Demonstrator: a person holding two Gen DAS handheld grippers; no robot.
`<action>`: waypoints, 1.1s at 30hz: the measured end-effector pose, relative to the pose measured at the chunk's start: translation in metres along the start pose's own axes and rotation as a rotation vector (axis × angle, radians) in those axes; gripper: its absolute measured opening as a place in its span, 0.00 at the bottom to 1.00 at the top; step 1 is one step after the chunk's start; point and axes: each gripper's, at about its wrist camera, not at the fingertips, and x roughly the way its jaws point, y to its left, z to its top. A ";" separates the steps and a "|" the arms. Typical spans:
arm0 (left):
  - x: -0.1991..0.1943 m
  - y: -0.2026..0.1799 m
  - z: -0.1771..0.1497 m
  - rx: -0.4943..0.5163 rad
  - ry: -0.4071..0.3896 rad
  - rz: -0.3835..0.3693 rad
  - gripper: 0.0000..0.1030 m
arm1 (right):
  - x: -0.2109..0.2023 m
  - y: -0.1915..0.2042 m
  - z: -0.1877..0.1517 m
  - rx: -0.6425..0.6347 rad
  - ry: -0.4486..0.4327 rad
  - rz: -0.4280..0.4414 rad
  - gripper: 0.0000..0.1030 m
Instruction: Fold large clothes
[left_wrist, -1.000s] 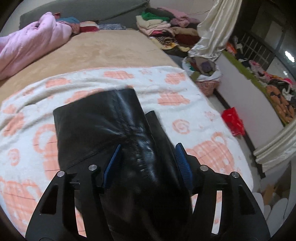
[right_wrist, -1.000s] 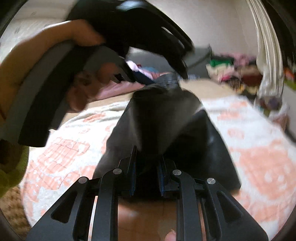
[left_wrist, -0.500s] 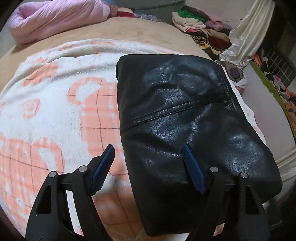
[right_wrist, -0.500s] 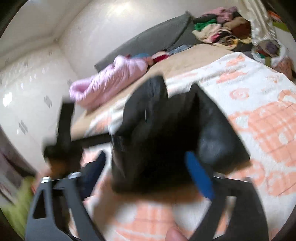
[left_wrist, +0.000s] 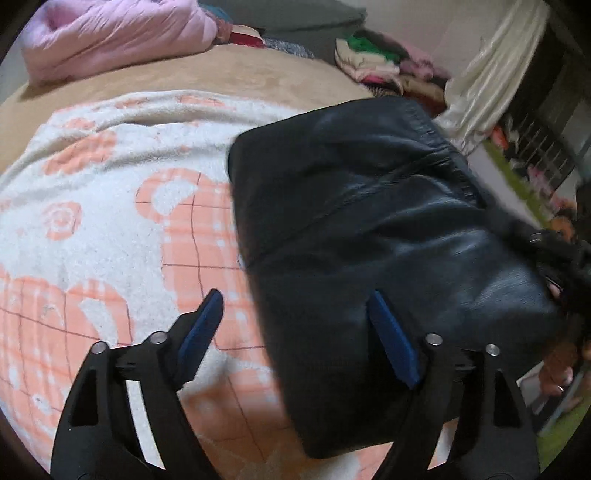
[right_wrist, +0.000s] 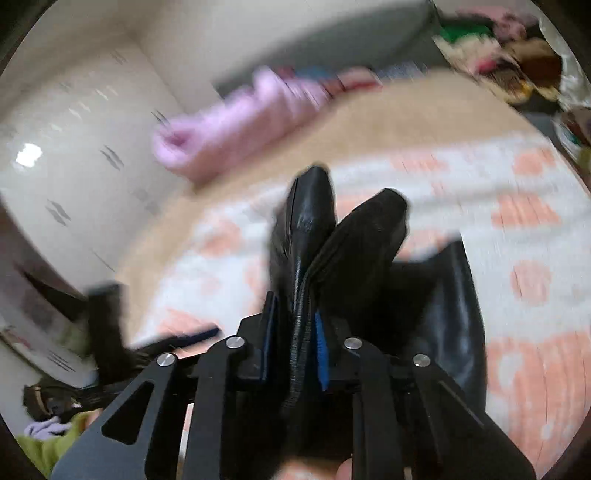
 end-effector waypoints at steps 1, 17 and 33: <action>0.001 0.003 0.001 -0.019 0.011 -0.028 0.73 | -0.013 -0.010 0.003 -0.009 -0.041 -0.004 0.06; 0.048 -0.033 -0.019 0.065 0.091 -0.004 0.78 | 0.006 -0.106 -0.006 0.298 0.118 -0.099 0.86; 0.048 -0.013 -0.011 -0.029 0.116 -0.098 0.90 | 0.003 -0.098 0.003 0.042 0.144 -0.028 0.10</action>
